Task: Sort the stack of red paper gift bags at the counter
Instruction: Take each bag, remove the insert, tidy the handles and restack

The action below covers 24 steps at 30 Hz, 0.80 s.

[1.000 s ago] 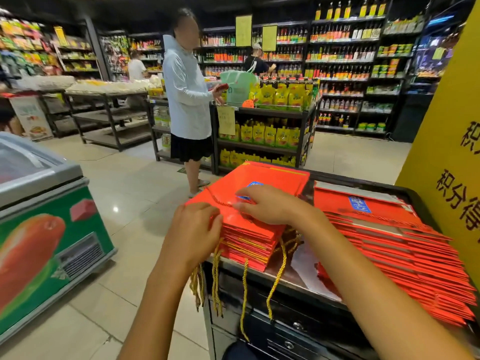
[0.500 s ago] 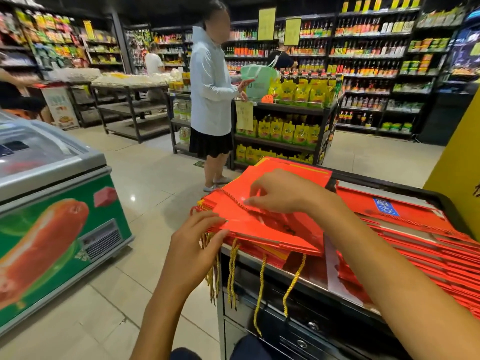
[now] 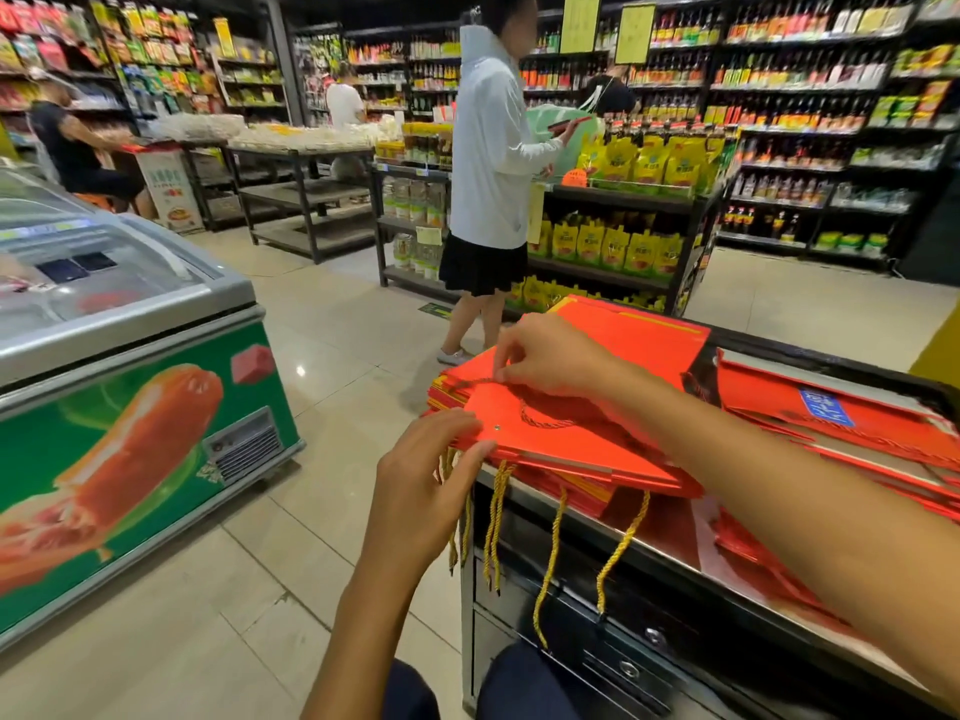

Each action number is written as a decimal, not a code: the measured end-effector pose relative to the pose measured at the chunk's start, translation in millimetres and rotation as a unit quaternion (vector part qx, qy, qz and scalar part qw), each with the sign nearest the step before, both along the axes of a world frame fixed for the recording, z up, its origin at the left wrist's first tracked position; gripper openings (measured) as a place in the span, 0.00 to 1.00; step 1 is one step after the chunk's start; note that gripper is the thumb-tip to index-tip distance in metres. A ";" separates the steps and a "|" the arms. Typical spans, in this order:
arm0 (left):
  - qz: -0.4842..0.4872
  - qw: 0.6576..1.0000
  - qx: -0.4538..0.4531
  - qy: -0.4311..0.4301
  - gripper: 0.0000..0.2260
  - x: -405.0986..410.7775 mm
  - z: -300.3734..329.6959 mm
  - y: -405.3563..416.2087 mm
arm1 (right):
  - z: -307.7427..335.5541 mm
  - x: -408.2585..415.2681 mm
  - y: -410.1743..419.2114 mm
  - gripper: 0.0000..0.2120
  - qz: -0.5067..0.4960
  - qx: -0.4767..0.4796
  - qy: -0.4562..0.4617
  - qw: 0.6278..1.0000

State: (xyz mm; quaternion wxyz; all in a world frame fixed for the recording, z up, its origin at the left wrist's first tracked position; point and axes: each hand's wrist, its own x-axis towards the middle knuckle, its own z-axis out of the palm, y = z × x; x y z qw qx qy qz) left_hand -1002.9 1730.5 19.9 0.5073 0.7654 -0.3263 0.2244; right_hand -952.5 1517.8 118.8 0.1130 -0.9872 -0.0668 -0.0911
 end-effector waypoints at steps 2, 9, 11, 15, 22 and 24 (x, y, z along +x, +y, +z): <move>0.003 1.000 0.002 0.005 0.11 1.5 -2.0 -0.6 | 9.3 -16.3 -14.9 0.02 0.003 -0.005 0.042 0.999; 0.003 0.999 -0.035 0.030 0.10 -0.3 -1.1 -3.3 | 29.6 -44.6 -35.0 0.07 0.004 -0.054 0.076 0.996; 0.008 0.999 -0.035 0.034 0.10 -0.6 0.5 -3.2 | 23.6 -39.3 -27.0 0.12 0.019 -0.029 0.052 0.998; 0.013 0.999 -0.024 0.018 0.12 0.8 0.0 -1.1 | 5.1 -26.5 -19.7 0.19 0.013 0.036 0.076 0.996; 0.040 0.998 -0.019 -0.033 0.12 -3.1 -3.3 -5.6 | -10.4 -25.6 -20.3 0.03 0.002 0.106 -0.004 0.994; 0.045 0.998 -0.024 -0.036 0.12 -5.3 -3.9 -7.7 | -8.4 -32.5 -17.9 0.03 0.024 0.123 -0.018 0.992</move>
